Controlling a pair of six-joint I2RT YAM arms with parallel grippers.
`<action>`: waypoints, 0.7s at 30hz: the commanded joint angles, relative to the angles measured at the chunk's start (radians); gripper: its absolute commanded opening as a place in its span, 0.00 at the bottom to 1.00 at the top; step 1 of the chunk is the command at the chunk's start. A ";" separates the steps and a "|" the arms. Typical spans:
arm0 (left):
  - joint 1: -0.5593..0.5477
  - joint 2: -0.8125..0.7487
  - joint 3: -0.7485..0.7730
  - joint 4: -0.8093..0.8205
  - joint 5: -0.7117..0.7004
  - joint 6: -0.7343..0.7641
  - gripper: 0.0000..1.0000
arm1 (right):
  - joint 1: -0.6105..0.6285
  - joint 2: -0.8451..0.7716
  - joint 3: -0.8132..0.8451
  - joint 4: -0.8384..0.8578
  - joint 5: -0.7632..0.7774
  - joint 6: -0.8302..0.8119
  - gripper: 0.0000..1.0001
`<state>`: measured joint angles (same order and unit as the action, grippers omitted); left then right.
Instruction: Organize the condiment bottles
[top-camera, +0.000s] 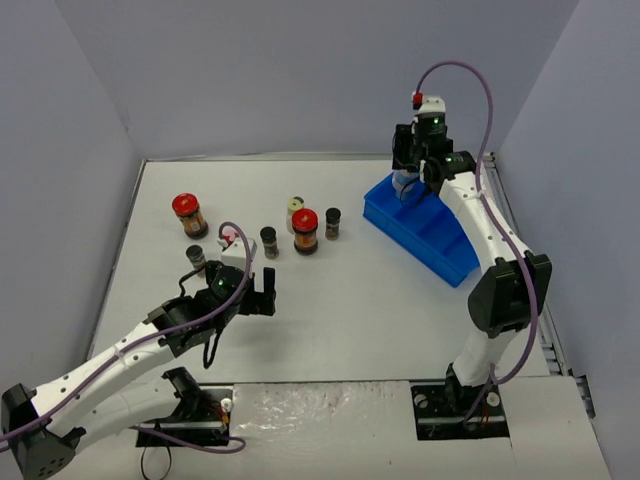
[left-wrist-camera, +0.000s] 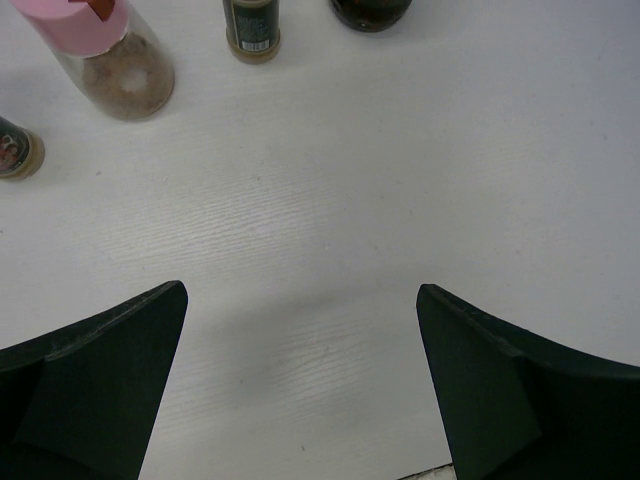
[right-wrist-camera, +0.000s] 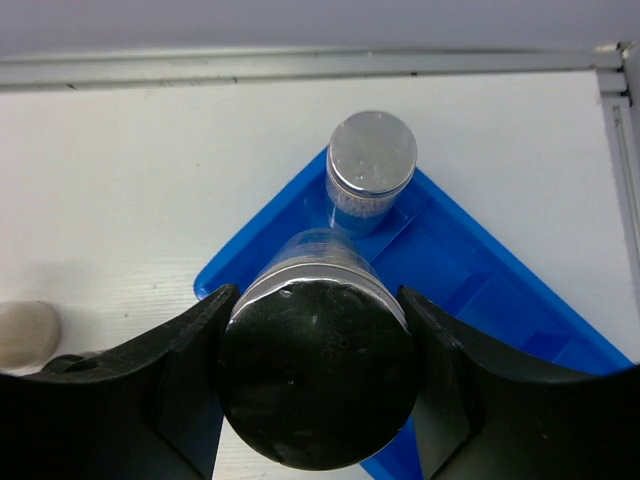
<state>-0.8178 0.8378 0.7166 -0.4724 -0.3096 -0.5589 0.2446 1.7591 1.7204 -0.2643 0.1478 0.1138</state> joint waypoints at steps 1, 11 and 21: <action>0.011 0.009 0.081 0.023 0.009 0.019 0.97 | -0.018 0.075 0.076 0.069 -0.025 0.009 0.00; 0.018 0.032 0.105 0.009 0.033 0.035 0.97 | -0.018 0.145 -0.009 0.179 -0.045 0.012 0.00; 0.025 0.019 0.111 0.004 0.045 0.052 0.97 | -0.018 0.194 -0.045 0.237 -0.035 0.002 0.00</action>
<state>-0.8009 0.8677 0.7622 -0.4903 -0.2702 -0.5265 0.2256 1.9428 1.6619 -0.1495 0.1028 0.1254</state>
